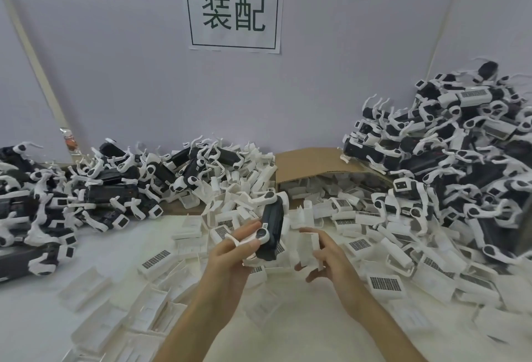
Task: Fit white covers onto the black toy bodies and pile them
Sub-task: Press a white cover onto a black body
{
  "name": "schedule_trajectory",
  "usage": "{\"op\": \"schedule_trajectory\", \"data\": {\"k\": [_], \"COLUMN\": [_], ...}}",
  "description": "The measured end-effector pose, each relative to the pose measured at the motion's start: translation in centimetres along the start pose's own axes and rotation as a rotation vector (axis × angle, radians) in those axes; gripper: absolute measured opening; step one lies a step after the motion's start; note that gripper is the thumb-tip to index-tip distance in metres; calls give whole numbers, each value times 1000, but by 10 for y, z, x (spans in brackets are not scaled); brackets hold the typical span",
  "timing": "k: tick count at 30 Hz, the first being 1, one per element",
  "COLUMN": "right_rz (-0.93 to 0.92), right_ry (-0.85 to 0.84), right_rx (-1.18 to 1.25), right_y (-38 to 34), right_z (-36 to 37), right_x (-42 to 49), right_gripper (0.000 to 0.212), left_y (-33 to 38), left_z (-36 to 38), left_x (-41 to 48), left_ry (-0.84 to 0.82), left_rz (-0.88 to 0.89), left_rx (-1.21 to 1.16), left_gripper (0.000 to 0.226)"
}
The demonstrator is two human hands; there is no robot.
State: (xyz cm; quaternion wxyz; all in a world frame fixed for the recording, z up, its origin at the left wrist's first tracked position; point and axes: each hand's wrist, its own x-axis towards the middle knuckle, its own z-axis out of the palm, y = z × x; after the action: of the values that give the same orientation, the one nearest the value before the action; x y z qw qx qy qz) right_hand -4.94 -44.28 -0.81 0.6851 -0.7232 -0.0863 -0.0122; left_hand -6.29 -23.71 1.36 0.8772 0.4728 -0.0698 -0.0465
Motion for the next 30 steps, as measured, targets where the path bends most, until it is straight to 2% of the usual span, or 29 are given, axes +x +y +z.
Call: {"op": "schedule_trajectory", "data": {"k": [2, 4, 7, 9, 12, 16, 18, 21, 25, 30], "right_rz": [10, 15, 7, 11, 17, 15, 18, 20, 28, 69], "right_ry": [-5, -9, -27, -39, -45, 9, 24, 16, 38, -19], "right_rx": [78, 134, 151, 177, 244, 270, 283, 265, 212, 262], "right_y": [-2, -3, -6, -5, -3, -3, -2, -3, -3, -2], "right_z": [0, 0, 1, 1, 0, 1, 1, 2, 3, -1], "right_x": [0, -1, -2, -1, -1, -1, -1, -1, -1, 0], "right_gripper": [33, 30, 41, 41, 46, 62, 64, 54, 45, 28], "left_y": [-2, -4, -9, -12, -16, -16, -15, -15, -20, -19], "left_z": [4, 7, 9, 10, 11, 12, 12, 11, 10, 12], "left_x": [-2, -4, -7, -8, -7, -8, -8, -8, -8, -9], "left_ry": [-21, -52, -107, -119, -126, -133, -131, -119, -142, -139], "left_rz": [30, 59, 86, 91, 104, 120, 120, 117, 167, 155], "left_rx": [43, 91, 167, 233, 309, 366, 388, 441, 624, 551], "left_gripper": [39, 35, 38, 41, 35, 32, 33, 31, 29, 26]}}
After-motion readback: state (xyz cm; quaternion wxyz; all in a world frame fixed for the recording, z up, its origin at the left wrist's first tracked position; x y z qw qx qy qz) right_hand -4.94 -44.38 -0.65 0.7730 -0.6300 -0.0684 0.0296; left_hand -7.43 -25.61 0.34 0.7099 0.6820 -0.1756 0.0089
